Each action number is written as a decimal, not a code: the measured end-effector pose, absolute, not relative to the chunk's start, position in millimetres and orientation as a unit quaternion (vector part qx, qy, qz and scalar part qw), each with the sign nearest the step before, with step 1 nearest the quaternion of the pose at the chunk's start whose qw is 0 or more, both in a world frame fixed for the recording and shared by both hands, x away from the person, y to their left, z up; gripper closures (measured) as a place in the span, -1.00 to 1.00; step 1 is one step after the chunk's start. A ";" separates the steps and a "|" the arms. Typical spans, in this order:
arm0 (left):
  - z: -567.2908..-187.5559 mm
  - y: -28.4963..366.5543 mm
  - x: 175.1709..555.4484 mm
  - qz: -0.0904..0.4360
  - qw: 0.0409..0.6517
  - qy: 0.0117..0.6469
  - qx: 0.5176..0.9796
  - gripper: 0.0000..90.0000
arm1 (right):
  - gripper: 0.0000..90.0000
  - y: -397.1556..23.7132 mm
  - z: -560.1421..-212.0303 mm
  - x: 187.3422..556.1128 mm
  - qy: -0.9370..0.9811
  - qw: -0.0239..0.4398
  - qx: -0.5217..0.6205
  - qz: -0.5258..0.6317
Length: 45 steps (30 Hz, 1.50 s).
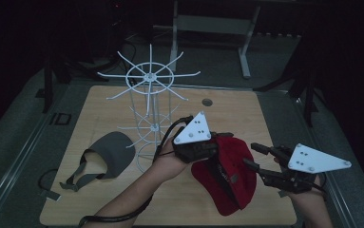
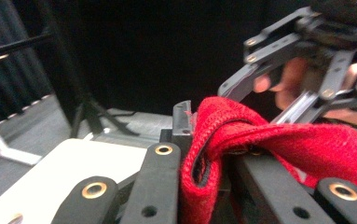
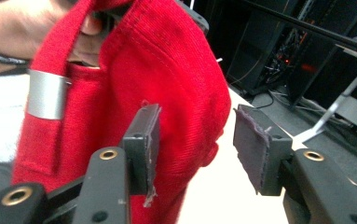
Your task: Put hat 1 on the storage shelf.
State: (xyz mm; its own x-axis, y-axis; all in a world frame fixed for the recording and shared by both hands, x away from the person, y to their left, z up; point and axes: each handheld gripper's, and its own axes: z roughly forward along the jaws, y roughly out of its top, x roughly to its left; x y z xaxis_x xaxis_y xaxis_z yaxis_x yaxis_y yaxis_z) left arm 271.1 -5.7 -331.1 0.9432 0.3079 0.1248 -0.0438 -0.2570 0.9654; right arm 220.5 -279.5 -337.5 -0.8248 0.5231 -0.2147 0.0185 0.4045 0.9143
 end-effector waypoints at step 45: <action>-330.1 9.5 264.1 0.180 0.583 0.108 0.785 -0.02 | 0.98 -288.3 -315.1 222.2 0.764 0.254 0.214 0.553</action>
